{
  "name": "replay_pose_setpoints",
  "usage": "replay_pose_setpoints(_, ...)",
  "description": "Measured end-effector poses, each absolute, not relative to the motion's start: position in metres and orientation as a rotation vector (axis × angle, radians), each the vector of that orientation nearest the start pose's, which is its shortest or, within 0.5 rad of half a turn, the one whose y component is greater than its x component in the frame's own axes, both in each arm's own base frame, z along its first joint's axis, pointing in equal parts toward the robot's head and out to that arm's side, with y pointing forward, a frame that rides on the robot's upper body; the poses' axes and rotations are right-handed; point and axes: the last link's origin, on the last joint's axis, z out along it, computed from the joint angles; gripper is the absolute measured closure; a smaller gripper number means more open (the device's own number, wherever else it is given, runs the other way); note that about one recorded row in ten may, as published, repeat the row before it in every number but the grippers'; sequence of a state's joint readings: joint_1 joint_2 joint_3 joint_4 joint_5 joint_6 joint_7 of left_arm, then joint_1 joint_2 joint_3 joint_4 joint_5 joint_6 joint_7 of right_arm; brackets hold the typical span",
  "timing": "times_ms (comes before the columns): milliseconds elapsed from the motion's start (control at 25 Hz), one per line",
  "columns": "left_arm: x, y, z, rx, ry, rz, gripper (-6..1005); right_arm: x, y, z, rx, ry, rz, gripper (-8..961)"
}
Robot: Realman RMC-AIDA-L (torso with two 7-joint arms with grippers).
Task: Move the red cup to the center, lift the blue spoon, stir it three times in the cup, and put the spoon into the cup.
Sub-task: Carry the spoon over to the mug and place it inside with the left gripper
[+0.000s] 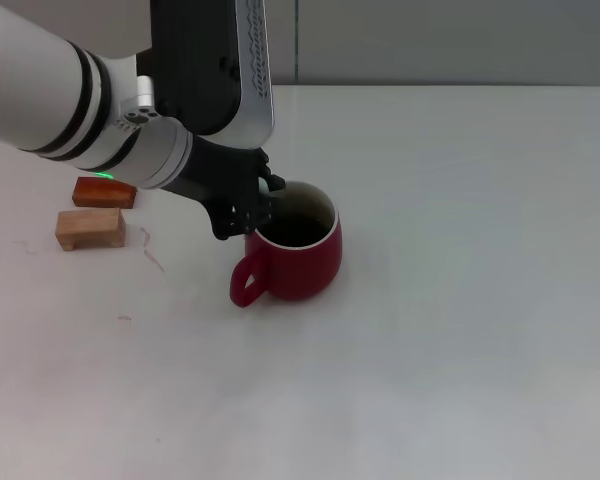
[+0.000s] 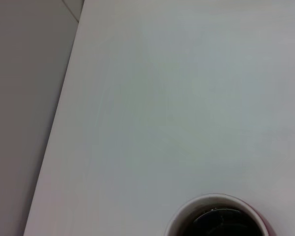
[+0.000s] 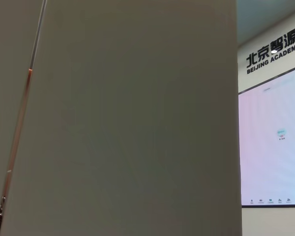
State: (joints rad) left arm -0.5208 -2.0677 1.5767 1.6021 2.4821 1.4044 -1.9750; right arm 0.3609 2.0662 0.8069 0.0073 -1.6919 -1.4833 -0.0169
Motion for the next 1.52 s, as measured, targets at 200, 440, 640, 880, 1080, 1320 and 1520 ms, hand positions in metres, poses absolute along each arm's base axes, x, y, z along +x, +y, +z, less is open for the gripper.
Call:
replay_pose_setpoints(200, -0.12, 0.336, -0.007, -2.78, 0.246, 0.428, 854, 0.394, 0.27, 0.092, -0.974, 0.374, 0.502, 327)
replay_pose_setpoints(440, -0.119, 0.331, -0.007, -2.805, 0.251, 0.44, 854, 0.394, 0.27, 0.092, -0.974, 0.374, 0.503, 327)
replay_pose_setpoints(640, -0.116, 0.327, -0.01, -2.831, 0.258, 0.418, 854, 0.394, 0.269, 0.092, -0.975, 0.373, 0.501, 327)
replay_pose_setpoints(880, -0.109, 0.324, -0.016, -2.866, 0.267, 0.338, 855, 0.394, 0.269, 0.092, -0.976, 0.373, 0.501, 327)
replay_pose_setpoints(1080, -0.106, 0.326, -0.021, -2.853, 0.279, 0.29, 855, 0.394, 0.269, 0.092, -0.976, 0.373, 0.501, 327)
replay_pose_setpoints(1320, -0.107, 0.331, -0.026, -2.822, 0.27, 0.267, 855, 0.394, 0.269, 0.092, -0.976, 0.374, 0.5, 326)
replay_pose_setpoints(1520, -0.112, 0.338, -0.023, -2.782, 0.246, 0.271, 855, 0.394, 0.269, 0.092, -0.976, 0.373, 0.498, 326)
